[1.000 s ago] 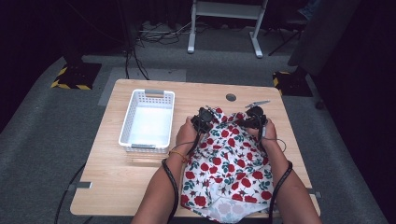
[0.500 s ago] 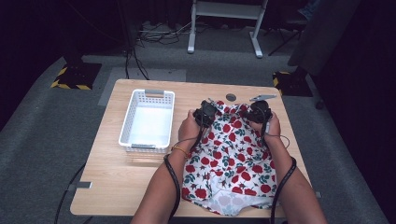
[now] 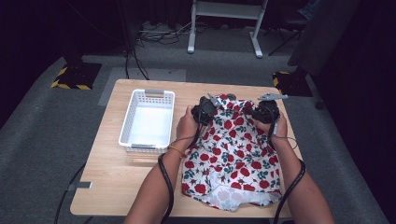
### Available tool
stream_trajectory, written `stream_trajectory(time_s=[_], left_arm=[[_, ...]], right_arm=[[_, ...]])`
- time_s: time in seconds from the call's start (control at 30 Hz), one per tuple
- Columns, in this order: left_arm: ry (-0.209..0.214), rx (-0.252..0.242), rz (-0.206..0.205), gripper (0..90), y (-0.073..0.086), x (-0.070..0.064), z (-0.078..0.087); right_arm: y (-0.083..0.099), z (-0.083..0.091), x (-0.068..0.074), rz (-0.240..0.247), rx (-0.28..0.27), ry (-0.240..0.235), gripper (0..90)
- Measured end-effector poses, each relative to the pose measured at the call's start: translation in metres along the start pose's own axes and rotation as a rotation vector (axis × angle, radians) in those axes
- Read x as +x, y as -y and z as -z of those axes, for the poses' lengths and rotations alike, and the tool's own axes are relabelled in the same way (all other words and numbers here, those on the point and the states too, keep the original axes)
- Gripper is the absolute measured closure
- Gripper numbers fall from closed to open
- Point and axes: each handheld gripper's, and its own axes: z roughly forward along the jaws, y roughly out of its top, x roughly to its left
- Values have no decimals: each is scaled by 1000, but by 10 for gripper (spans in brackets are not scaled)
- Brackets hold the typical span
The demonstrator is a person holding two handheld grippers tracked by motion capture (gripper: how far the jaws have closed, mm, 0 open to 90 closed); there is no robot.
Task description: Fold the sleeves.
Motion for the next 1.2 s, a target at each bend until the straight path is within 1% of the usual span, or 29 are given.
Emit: stream_trajectory(time_s=[0.1, 0.2, 0.3, 0.33, 0.4, 0.43, 0.5, 0.57, 0.6, 0.63, 0.67, 0.7, 0.87, 0.97, 1.03, 1.1, 1.13, 1.17, 1.2], left_arm=[[-4, -10, -28, 854, 3, -6, 5], [15, -21, -26, 854, 6, -10, 11], [36, -48, -35, 853, 9, -18, 18], [38, -45, -45, 852, 11, -21, 20], [26, -43, -80, 851, 15, -28, 23], [31, -38, -96, 851, 17, -31, 25], [52, -48, -90, 850, 22, -36, 28], [68, -59, -96, 850, 28, -41, 33], [73, -57, -101, 848, 30, -44, 35], [69, -56, -120, 846, 33, -47, 37], [69, -56, -120, 842, 33, -47, 37], [75, -57, -148, 839, 38, -54, 41], [115, -88, -163, 826, 54, -59, 55], [128, -90, -189, 819, 64, -64, 62], [139, -92, -205, 815, 73, -67, 67], [156, -98, -210, 796, 82, -69, 73], [167, -98, -214, 784, 87, -71, 76], [172, -94, -226, 773, 91, -73, 79], [179, -88, -233, 762, 96, -75, 81]], right_arm=[[2, 9, 2, 13, -12, -15, 833], [5, 16, 5, 19, -19, -31, 832], [7, 24, 9, 30, -33, -46, 833], [9, 27, 10, 34, -37, -54, 833], [11, 33, 14, 55, -40, -60, 833], [13, 36, 16, 61, -41, -69, 833], [18, 43, 19, 77, -41, -81, 833], [24, 50, 22, 81, -42, -101, 832], [27, 53, 24, 87, -42, -110, 832], [30, 57, 26, 96, -42, -116, 832], [33, 60, 28, 104, -40, -123, 832], [36, 63, 31, 107, -39, -127, 832], [53, 78, 38, 126, -45, -171, 829], [63, 87, 44, 153, -48, -198, 825], [71, 91, 48, 157, -39, -213, 818], [79, 95, 53, 173, -31, -224, 809], [83, 96, 55, 179, -23, -223, 800], [88, 98, 57, 182, -13, -230, 783], [92, 99, 59, 192, 0, -244, 763]])
